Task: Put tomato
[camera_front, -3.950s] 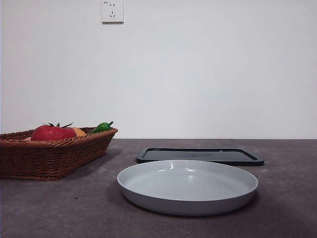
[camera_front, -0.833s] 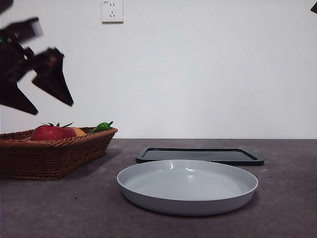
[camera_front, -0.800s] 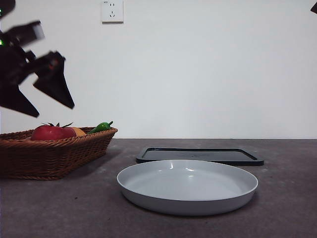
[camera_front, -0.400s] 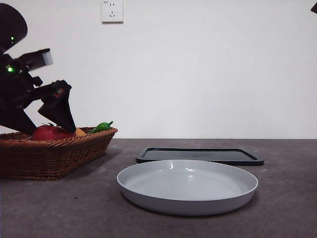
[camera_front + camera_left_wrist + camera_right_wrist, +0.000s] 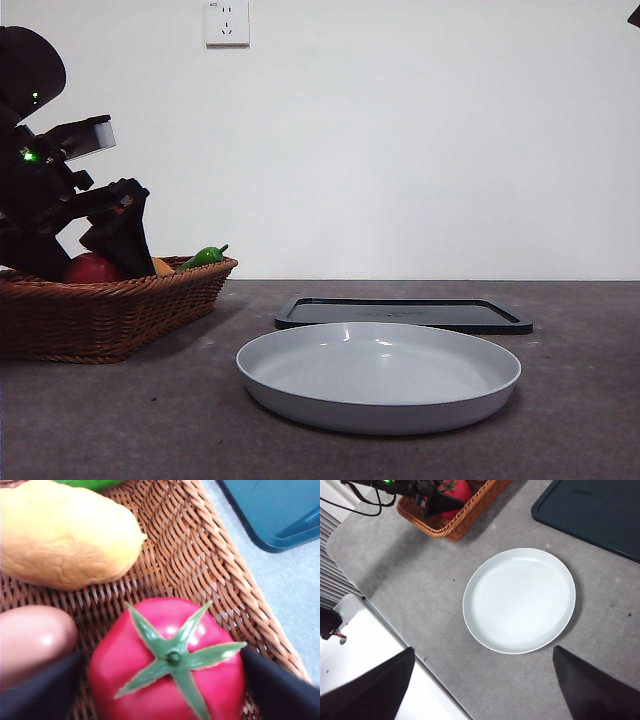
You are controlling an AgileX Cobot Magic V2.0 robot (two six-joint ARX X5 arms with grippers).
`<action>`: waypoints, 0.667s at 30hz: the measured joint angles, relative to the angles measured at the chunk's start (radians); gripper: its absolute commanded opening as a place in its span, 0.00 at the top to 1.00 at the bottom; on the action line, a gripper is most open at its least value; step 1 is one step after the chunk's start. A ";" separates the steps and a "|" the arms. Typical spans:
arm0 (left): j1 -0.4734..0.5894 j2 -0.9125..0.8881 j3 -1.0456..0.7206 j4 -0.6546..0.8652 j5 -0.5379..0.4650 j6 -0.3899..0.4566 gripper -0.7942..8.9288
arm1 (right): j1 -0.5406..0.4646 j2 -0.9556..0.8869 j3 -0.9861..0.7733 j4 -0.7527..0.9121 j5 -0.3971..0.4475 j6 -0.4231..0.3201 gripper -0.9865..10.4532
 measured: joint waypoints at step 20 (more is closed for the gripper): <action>-0.058 -0.224 0.093 -0.091 0.055 -0.055 0.57 | 0.000 0.000 0.000 0.000 0.000 0.000 0.53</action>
